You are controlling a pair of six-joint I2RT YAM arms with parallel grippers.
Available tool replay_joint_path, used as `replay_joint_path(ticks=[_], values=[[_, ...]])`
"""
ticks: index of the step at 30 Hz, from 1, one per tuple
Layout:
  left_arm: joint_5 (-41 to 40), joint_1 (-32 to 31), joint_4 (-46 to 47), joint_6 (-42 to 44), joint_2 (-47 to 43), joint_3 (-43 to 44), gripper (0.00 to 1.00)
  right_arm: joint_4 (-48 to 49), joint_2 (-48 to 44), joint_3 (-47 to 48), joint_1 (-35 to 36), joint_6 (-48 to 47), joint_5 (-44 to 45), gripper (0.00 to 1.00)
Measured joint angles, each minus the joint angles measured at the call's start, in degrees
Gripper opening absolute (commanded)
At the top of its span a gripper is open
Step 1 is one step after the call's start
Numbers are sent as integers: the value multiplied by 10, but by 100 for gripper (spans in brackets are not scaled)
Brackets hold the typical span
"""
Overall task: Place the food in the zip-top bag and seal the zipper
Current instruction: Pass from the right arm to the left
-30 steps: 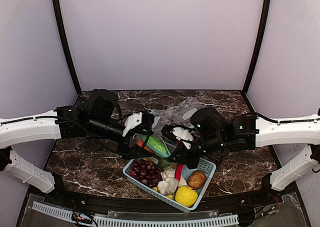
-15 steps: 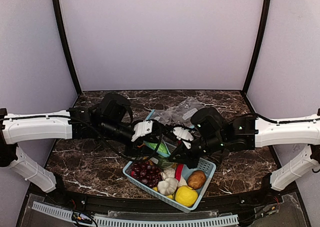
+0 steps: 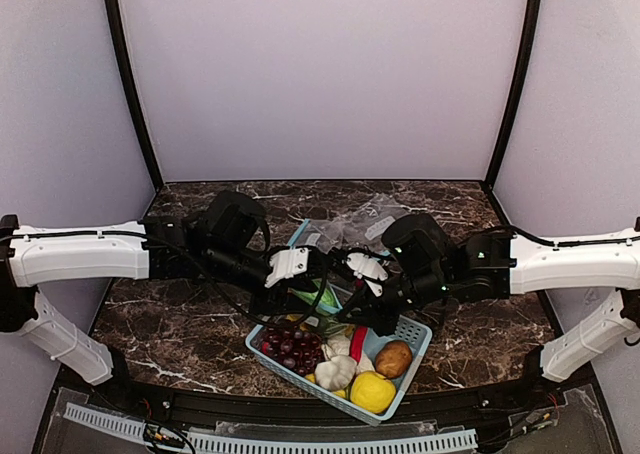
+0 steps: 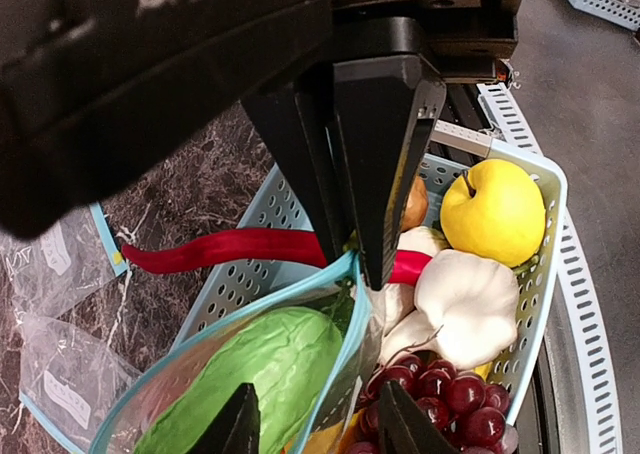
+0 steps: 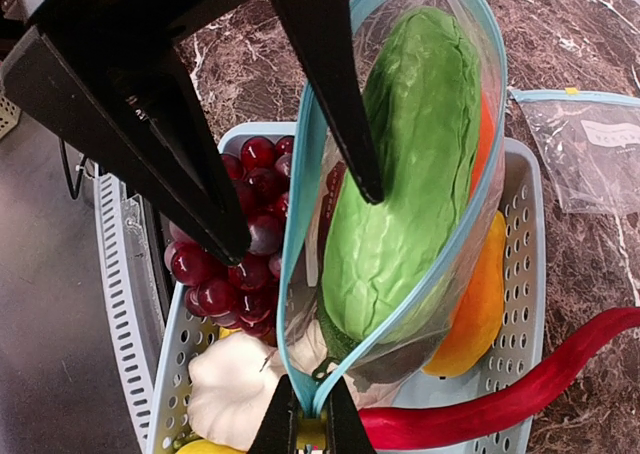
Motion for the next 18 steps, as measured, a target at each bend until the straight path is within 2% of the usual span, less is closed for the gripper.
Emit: replay_joint_path(ticks=[2, 6, 9, 10, 12, 16, 18], values=[[-1, 0, 1, 1, 6, 0, 33, 0, 0, 0, 0, 0, 0, 0], [-13, -1, -2, 2, 13, 0, 15, 1, 0, -2, 0, 1, 0, 0], [-21, -1, -6, 0, 14, 0, 5, 8, 0, -4, -1, 5, 1, 0], [-24, -1, -8, -4, 14, 0, 2, 11, -1, -7, -1, 5, 2, 3], [-27, -1, -10, -5, 14, 0, 1, 18, -4, -14, -1, 9, 3, 14], [-38, -2, -14, -17, 14, 0, 1, 33, -21, -28, -1, 18, 12, 48], [-46, -2, -15, -27, 14, 0, 1, 41, -35, -38, -1, 28, 18, 59]])
